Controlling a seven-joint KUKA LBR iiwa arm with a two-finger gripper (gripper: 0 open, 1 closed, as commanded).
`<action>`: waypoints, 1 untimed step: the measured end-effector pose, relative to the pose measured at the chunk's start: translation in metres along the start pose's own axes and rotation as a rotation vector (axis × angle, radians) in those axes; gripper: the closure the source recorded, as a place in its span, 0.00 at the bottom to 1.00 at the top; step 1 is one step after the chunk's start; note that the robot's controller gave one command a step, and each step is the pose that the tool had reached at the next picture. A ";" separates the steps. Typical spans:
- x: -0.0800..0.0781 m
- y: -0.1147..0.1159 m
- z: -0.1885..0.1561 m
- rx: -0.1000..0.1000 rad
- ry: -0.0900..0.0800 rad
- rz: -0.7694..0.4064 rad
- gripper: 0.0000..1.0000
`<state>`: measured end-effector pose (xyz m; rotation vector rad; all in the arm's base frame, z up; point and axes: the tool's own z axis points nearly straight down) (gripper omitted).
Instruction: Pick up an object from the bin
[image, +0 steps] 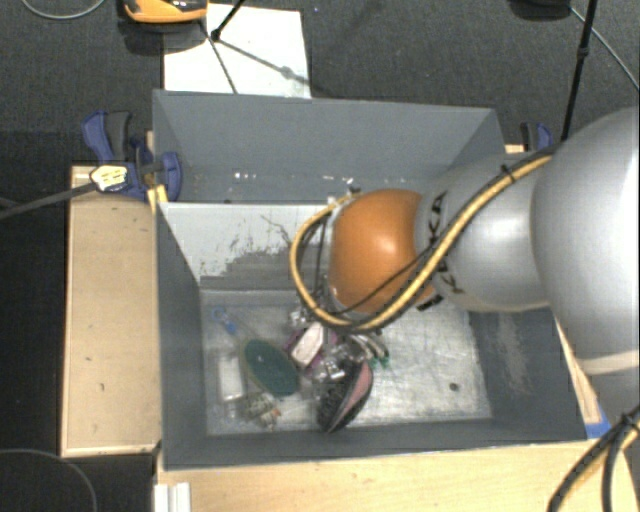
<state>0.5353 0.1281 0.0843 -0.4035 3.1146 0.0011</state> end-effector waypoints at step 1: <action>-0.027 -0.064 0.011 0.002 -0.010 -0.303 0.00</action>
Offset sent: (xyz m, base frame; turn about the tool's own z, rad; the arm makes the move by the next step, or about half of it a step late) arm 0.0391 -0.0539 -0.0143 -0.3075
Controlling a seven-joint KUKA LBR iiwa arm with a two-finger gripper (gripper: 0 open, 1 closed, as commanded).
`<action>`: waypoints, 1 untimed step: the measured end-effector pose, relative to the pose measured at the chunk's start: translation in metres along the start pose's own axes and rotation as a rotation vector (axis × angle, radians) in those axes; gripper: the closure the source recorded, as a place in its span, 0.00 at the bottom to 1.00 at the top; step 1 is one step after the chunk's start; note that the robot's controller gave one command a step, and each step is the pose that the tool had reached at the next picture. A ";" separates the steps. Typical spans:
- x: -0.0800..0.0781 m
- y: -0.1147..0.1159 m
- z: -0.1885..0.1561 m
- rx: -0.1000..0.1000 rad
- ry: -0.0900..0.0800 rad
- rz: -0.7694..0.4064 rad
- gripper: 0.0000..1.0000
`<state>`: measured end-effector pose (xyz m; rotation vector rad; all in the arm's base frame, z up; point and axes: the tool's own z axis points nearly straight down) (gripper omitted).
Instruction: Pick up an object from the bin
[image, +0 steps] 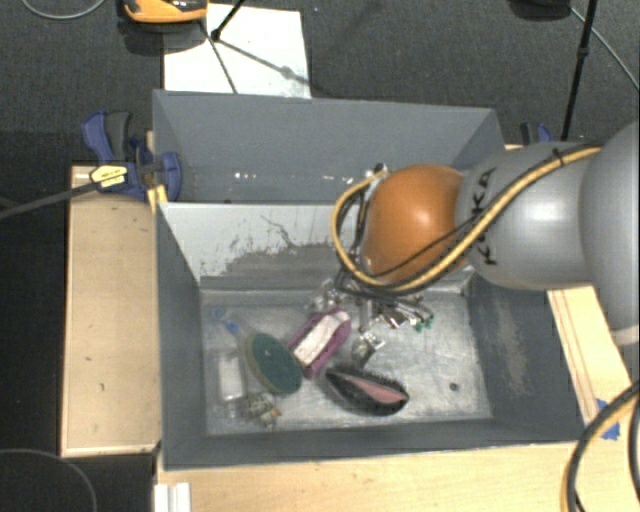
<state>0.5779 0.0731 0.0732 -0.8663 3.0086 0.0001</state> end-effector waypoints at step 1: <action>-0.002 0.002 -0.002 0.000 -0.002 0.005 1.00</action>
Offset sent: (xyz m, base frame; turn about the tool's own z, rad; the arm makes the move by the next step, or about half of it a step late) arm 0.0000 0.0000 0.0000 0.0000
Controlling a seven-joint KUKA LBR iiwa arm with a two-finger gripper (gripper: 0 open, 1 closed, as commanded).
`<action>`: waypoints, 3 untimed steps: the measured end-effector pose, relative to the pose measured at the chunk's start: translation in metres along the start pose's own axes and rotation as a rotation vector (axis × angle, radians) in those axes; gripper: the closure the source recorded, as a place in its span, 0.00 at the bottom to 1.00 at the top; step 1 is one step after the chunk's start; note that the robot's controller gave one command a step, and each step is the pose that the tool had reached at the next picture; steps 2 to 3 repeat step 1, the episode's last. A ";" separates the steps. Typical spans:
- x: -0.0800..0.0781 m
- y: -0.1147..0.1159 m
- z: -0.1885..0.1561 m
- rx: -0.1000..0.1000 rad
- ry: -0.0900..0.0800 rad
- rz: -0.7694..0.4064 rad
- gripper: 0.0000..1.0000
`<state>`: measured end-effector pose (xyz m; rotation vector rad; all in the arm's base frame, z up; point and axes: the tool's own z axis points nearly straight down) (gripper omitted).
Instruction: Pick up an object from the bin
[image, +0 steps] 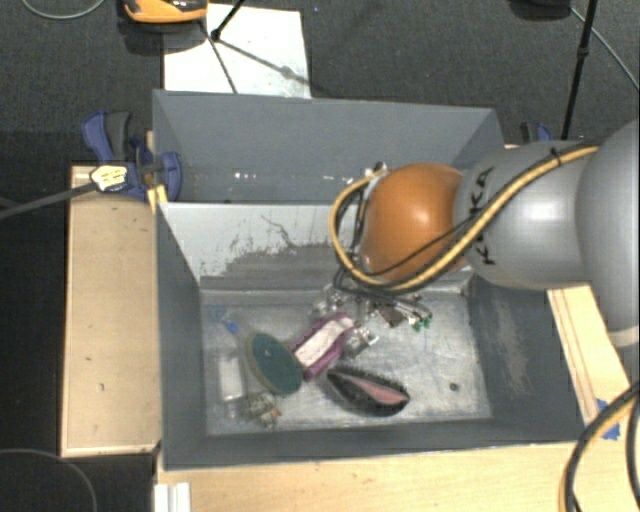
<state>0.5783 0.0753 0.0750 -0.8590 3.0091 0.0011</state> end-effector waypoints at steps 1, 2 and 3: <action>-0.009 0.014 -0.152 0.000 0.003 -0.233 1.00; -0.009 0.014 -0.152 0.000 0.003 -0.233 1.00; -0.009 0.014 -0.152 0.000 0.003 -0.233 1.00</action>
Offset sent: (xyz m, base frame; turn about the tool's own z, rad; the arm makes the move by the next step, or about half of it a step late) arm -0.0035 0.0152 0.1488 -0.2349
